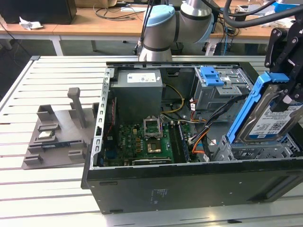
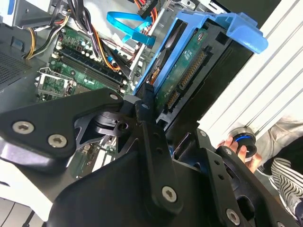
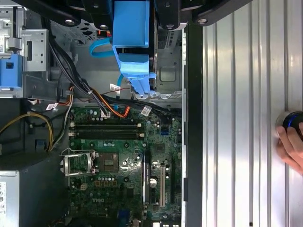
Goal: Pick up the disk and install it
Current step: 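Pick up the disk, then insert the disk into the insertion slot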
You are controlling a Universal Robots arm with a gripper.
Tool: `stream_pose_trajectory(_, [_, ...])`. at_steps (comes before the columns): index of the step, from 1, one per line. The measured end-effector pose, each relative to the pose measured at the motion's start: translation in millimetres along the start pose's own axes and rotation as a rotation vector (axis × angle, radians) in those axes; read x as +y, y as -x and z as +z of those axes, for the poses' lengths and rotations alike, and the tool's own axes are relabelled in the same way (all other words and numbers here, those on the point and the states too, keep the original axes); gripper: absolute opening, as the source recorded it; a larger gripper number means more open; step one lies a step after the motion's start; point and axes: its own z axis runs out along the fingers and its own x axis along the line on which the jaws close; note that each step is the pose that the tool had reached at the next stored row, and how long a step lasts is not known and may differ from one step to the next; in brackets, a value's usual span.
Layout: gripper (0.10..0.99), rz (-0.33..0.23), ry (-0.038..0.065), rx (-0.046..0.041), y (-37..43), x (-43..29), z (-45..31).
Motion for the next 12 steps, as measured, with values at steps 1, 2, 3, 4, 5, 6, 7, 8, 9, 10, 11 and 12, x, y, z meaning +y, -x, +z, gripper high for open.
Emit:
stream_pose_trajectory(1, [0.369,0.000,0.000,0.0000,0.0,0.0,0.0])
stream_pose_trajectory(2, [0.369,0.000,0.000,0.0000,0.0,-0.1,0.0])
stream_pose_trajectory(3, [0.369,0.000,0.000,0.0000,0.0,-0.1,0.0])
stream_pose_trajectory(4, [0.369,0.000,0.000,0.0000,0.0,-0.1,0.0])
stream_pose_trajectory(5, [0.369,0.000,0.000,0.0000,0.0,-0.1,0.0])
stream_pose_trajectory(6, [0.369,0.000,0.000,0.0001,0.0,-0.2,0.0])
stream_pose_trajectory(7, [0.369,0.000,0.000,0.0000,0.0,-0.2,0.0])
stream_pose_trajectory(8, [0.369,0.000,0.000,0.0000,0.0,-0.3,0.0])
stream_pose_trajectory(9, [0.369,0.000,0.000,0.0001,0.0,-0.3,0.0])
stream_pose_trajectory(10, [0.369,0.000,0.000,0.0000,0.0,-0.4,0.0])
stream_pose_trajectory(11, [0.369,0.000,0.000,-0.0003,0.0,-0.4,0.0])
stream_pose_trajectory(12, [0.369,0.000,0.000,-0.0022,-0.1,-0.4,-0.1])
